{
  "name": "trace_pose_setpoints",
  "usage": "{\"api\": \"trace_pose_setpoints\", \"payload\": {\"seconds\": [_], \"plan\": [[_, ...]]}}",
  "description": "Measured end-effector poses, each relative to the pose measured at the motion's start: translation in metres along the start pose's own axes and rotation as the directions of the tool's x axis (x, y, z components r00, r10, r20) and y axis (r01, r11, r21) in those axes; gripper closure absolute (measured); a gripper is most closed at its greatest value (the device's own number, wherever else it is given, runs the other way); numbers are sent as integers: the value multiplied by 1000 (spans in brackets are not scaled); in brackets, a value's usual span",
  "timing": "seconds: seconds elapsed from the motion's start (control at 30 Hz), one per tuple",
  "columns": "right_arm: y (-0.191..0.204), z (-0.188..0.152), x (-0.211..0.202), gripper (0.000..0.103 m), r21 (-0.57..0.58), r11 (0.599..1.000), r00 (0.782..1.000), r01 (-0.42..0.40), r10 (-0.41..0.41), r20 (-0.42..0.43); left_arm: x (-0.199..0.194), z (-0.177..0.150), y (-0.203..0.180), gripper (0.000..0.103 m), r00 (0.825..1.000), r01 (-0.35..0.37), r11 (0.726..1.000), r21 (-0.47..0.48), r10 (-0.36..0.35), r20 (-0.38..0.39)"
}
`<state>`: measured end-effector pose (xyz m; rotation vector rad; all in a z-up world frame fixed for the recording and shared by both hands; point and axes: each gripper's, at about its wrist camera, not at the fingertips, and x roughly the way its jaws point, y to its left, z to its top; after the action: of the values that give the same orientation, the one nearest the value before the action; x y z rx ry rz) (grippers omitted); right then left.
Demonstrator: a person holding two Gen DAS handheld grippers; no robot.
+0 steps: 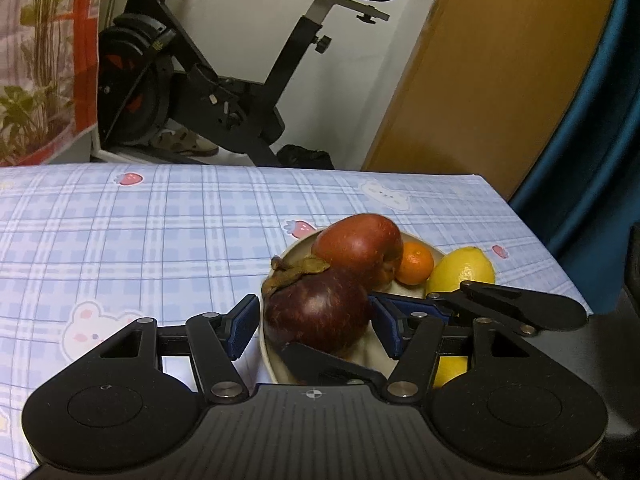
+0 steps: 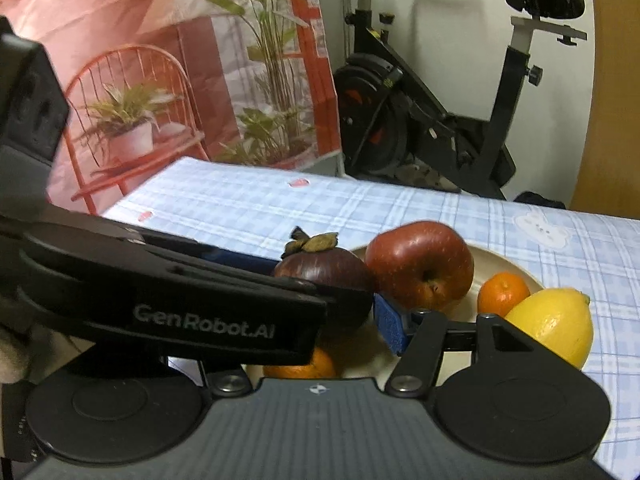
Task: Organize fruits
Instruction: 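Lower the mangosteen onto the plate and open both tools, then move both tools to the yellow-green apple and close around it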
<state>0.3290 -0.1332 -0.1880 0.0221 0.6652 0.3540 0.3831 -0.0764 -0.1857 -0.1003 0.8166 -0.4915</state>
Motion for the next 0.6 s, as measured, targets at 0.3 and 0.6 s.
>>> {"api": "trace_pose_setpoints", "payload": {"seconds": [0.3, 0.6], "plan": [[-2, 1, -2, 43, 3, 999, 998, 37, -37, -46, -17, 2, 3, 40, 1000, -7, 999, -33, 7, 15], [-6, -12, -66, 42, -11, 1000, 996, -12, 13, 91, -61, -8, -4, 40, 998, -13, 1000, -11, 13, 55]]}}
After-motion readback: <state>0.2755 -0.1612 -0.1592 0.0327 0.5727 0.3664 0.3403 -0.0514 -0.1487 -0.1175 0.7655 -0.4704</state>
